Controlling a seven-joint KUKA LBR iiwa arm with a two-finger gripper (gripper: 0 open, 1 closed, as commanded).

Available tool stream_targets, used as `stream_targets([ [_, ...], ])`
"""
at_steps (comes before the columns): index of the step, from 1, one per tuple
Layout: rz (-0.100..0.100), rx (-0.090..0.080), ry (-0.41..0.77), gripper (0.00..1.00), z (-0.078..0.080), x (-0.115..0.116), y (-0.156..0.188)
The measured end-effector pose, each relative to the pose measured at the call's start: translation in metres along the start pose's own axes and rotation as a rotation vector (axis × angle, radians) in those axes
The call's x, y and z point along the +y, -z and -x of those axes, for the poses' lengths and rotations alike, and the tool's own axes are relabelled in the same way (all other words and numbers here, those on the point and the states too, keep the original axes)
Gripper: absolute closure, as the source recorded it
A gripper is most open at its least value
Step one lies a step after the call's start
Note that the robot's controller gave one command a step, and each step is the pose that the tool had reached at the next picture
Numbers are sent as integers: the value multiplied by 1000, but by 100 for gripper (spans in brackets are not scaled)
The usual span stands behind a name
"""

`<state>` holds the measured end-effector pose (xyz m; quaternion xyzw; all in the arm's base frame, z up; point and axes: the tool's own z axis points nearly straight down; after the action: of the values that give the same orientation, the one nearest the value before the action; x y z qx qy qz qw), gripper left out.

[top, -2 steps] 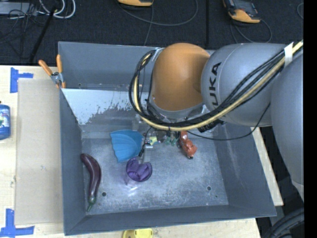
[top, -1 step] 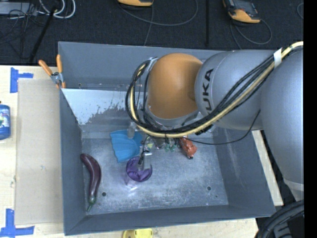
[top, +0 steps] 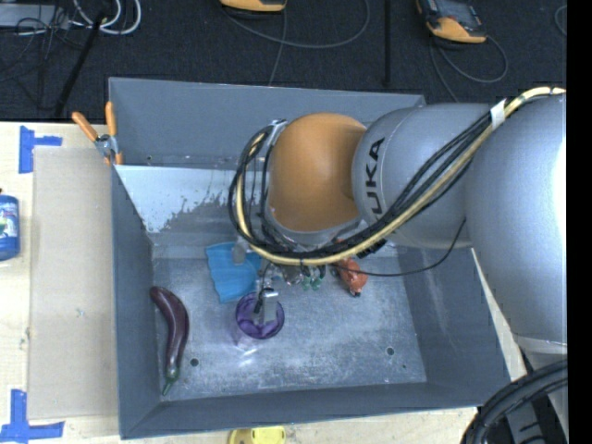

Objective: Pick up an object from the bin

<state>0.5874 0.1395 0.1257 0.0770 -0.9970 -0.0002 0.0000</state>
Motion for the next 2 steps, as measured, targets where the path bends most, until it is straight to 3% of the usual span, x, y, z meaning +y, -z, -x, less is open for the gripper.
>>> stream_targets([
  [1, 0, 0, 109, 0, 11, -10, -9],
  [2, 1, -1, 117, 0, 4, -27, -30],
])
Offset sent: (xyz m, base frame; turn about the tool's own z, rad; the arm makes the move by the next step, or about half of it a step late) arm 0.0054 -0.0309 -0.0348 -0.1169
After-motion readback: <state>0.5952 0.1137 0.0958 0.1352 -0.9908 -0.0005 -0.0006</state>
